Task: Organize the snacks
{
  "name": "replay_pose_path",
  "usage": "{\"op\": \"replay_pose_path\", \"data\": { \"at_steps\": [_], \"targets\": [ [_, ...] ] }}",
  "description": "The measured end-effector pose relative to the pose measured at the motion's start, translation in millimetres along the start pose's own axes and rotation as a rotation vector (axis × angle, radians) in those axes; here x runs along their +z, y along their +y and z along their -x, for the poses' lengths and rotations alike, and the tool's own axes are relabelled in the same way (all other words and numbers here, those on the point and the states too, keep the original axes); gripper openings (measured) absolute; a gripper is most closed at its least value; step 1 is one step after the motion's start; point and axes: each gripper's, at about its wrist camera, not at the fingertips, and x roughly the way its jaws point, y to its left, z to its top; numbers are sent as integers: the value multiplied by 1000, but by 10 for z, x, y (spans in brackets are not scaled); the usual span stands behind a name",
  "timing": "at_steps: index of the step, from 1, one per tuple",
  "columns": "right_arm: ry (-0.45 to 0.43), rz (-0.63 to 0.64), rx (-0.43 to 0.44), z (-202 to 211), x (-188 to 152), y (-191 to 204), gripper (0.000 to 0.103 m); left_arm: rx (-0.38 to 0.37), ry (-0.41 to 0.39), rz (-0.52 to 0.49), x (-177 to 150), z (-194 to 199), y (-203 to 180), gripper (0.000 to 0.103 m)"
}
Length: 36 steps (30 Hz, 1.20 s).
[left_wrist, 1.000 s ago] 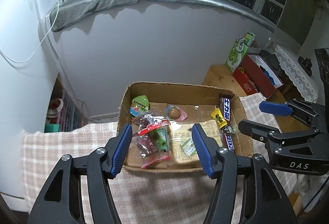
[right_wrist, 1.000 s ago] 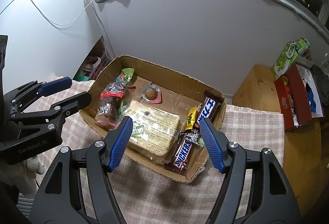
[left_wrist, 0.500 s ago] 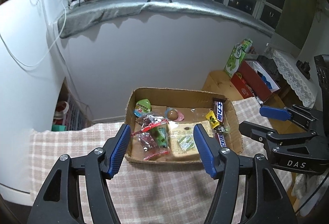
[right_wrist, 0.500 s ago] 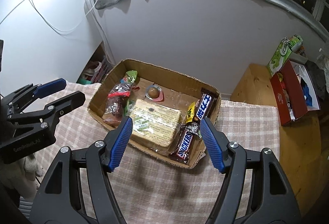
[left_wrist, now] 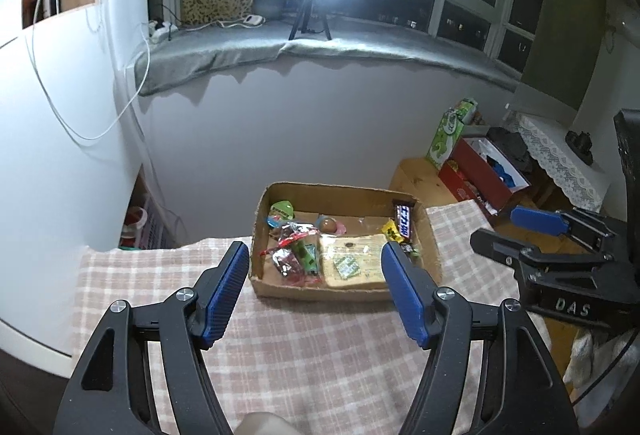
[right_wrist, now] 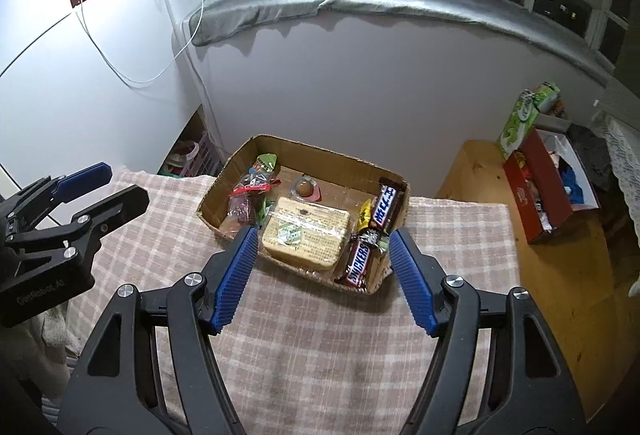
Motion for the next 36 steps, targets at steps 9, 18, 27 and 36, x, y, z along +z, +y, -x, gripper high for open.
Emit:
{"op": "replay_pose_path", "data": {
  "at_steps": [9, 18, 27, 36],
  "targets": [
    [-51, -54, -30, 425, -85, -11, 72, -17, -17, 7, -103, 340, -46, 69],
    [-133, -5, -67, 696, -111, 131, 100, -30, -30, 18, -144, 471, -46, 69],
    [-134, 24, -75, 731, -133, 227, 100, -35, -46, 17, -150, 532, -71, 69],
    [-131, 17, -67, 720, -133, 219, 100, -32, -49, 18, -138, 537, -63, 69]
  ]
}}
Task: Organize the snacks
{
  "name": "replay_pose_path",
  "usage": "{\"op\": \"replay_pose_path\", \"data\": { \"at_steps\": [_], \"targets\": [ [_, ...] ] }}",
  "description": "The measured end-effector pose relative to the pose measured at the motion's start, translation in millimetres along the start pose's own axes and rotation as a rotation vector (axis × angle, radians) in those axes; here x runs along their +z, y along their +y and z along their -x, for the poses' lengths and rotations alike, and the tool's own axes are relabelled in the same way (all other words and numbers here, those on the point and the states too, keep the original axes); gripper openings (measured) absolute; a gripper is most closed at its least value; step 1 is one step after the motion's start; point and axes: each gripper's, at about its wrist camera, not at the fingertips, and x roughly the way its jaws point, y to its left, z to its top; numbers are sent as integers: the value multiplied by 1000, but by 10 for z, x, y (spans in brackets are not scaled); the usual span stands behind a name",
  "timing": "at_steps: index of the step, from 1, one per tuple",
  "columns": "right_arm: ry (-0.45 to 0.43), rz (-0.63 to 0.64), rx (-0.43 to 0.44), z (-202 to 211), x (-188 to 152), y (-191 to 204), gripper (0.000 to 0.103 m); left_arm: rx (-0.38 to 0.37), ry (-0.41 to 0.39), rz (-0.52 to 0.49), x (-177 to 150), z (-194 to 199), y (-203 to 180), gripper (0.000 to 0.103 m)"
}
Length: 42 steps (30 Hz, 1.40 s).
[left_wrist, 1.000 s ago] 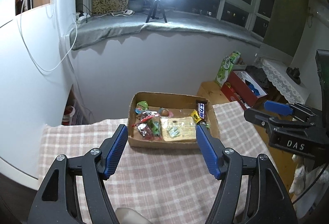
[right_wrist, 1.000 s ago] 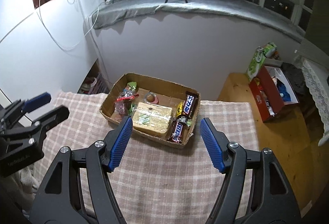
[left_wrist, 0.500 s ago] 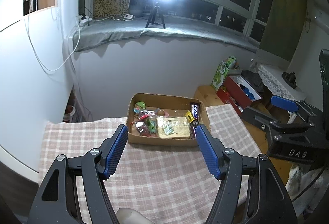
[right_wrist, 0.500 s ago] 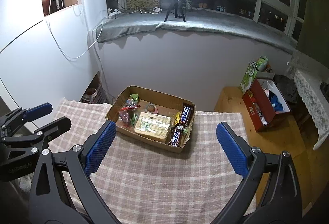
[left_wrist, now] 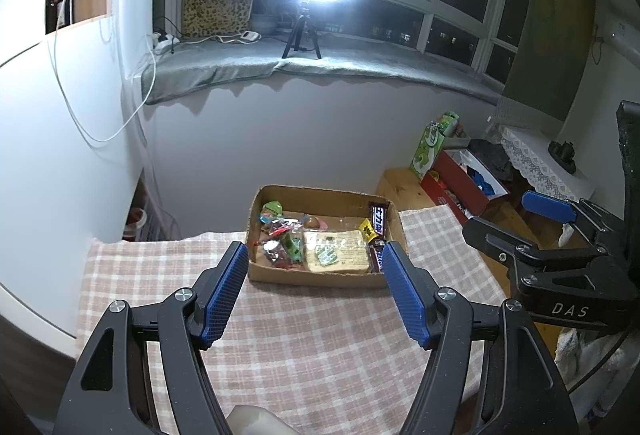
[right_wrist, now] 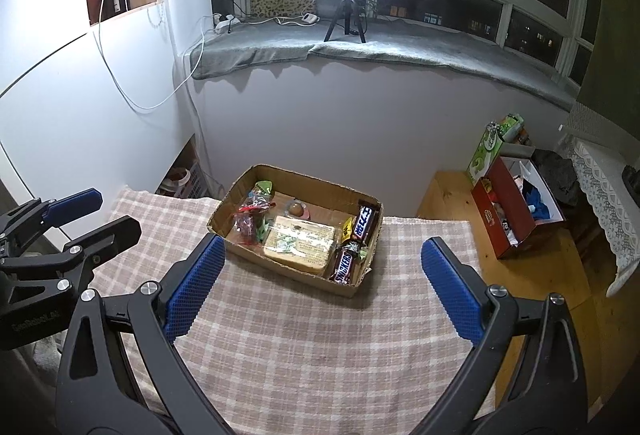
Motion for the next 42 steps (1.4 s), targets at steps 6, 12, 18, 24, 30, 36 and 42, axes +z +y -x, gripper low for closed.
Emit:
{"op": "replay_pose_path", "data": {
  "at_steps": [6, 12, 18, 24, 30, 36, 42],
  "targets": [
    [5, -2, 5, -12, -5, -10, 100, -5, 7, 8, 0, -6, 10, 69],
    [10, -4, 7, -27, -31, -22, 100, 0, 13, 10, 1, -10, 3, 69],
    [17, -2, 11, -45, -59, -29, 100, 2, 17, 11, -11, -5, -12, 69],
    [23, 1, 14, -67, -64, -23, 101, 8, 18, 12, -15, 0, -21, 69],
    [26, 3, 14, -71, -79, -29, 101, 11, 15, 15, -22, 8, -23, 69],
    [31, 3, 16, -82, -84, -26, 101, 21, 20, 18, -30, 4, -8, 69],
    [36, 2, 17, -101, -110, -33, 101, 23, 8, 7, -39, 6, -14, 69]
  ]
}}
